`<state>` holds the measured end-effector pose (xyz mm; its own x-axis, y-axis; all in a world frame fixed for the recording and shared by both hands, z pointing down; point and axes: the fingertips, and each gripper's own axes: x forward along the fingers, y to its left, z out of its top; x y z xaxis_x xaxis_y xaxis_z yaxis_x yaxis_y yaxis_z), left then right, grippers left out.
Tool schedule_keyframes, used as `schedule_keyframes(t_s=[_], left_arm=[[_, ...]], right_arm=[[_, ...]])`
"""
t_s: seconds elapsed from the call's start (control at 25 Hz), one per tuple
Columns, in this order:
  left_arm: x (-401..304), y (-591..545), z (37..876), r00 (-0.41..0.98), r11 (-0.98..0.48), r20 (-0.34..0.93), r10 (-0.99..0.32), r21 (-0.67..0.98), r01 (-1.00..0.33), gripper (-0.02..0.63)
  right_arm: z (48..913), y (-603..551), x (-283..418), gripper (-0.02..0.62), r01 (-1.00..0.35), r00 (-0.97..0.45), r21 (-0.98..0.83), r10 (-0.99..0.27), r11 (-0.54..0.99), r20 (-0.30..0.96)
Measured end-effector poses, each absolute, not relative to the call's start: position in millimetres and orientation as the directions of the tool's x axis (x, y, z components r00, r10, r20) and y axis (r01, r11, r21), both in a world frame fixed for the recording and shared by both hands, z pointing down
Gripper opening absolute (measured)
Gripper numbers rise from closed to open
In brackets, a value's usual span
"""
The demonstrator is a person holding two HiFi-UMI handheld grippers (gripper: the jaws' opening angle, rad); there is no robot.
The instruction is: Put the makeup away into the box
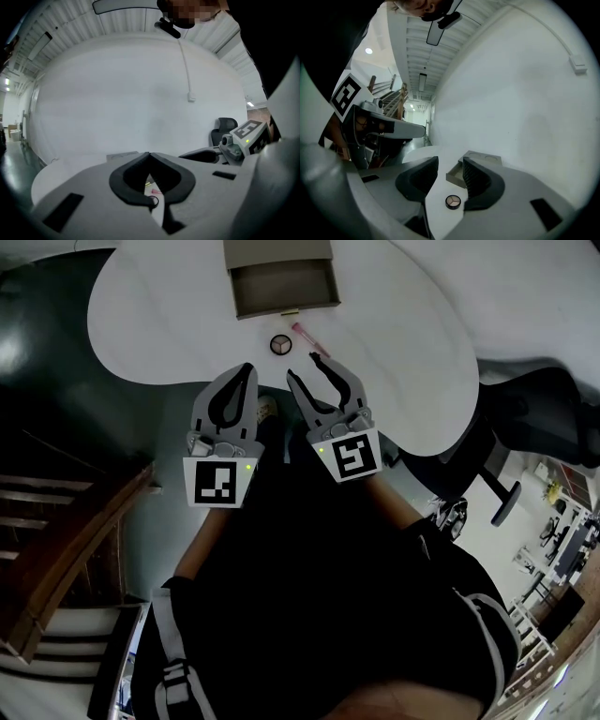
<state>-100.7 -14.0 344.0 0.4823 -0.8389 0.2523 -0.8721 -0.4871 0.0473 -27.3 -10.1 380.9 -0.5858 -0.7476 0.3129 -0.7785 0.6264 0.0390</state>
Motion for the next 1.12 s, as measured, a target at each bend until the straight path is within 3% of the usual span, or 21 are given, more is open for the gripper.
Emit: schedule_keyframes(t_s=[0.24,0.44,1.12], left_arm=[[-105.4,-30.0,359.1,0.482,-0.486,0.299,-0.823,0.069,-0.871,0.008],[-106.3,-43.8,365.2,0.458,-0.471,0.300,-0.836,0.032,-0.881,0.008],[-109.4,-72.6,436.3,0.439,-0.454,0.447,-0.779,0.082,-0.887,0.008]], right_arm=[[408.9,-26.0,-33.7,0.199,-0.769,-0.591,-0.002,-0.710,0.639,0.384],[438.4,-42.0,-34.8,0.207,-0.727,-0.625,0.043,-0.687,0.685,0.371],[548.8,-67.6,-38.2,0.247,-0.707,-0.562,-0.025,-0.541,0.706,0.626]])
